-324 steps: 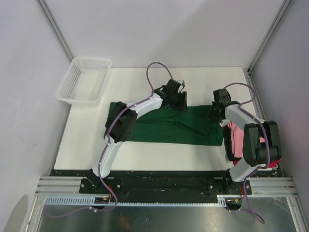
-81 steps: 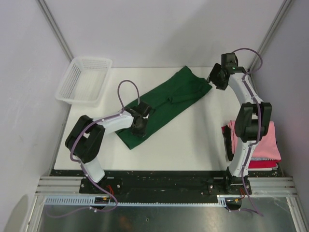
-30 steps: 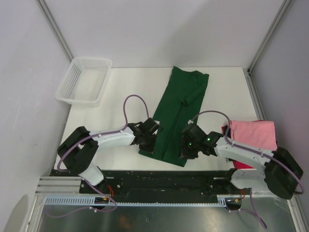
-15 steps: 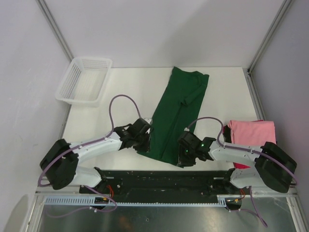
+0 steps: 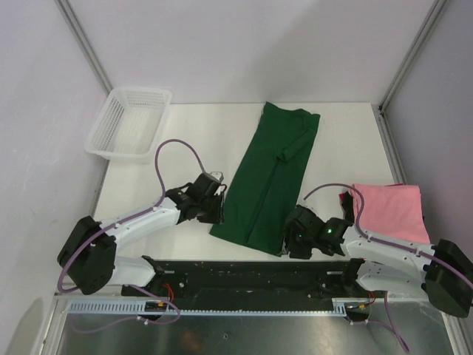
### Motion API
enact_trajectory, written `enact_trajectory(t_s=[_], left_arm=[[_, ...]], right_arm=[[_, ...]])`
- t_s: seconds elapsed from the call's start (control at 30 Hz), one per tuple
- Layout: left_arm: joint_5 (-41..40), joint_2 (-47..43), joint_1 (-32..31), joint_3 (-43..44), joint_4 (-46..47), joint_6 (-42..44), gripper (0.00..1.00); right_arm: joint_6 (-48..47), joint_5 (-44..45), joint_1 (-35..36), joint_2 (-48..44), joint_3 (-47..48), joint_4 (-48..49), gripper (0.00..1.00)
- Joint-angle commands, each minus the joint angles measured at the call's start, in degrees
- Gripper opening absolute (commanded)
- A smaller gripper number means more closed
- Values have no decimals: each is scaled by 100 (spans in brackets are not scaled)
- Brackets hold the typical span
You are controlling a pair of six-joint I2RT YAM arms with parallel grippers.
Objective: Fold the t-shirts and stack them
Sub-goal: Rotate the tshirt 90 degrees, then grab the bottom of the folded rectangular tshirt with both arms
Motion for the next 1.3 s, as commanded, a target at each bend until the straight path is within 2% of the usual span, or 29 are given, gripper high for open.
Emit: enact_trajectory(t_s=[0.0, 0.23, 0.57, 0.8, 0.93, 1.03, 1.13, 1.27], left_arm=[[-169, 72, 136, -60, -34, 190, 39], [-155, 138, 222, -100, -23, 264, 41], [-192, 119, 223, -324, 10, 177, 40], [-192, 69, 225, -475, 94, 100, 40], [-215, -29, 203, -541, 101, 89, 40], [-233, -163, 78, -548, 98, 79, 40], [-175, -199, -155, -529, 106, 7, 41], [-76, -161, -531, -481, 181, -114, 43]], right_arm=[[285, 123, 33, 13, -311, 277, 50], [611, 231, 32, 38, -636, 884, 51], [1026, 478, 30, -111, -957, 1097, 49], [1176, 484, 33, 175, -1055, 1333, 36], [1169, 525, 0, 165, -1059, 1133, 17], [1028, 546, -267, -191, -1059, 575, 5], [763, 538, -679, -901, -1101, -146, 2], [380, 276, -1214, -1765, -1232, -811, 3]])
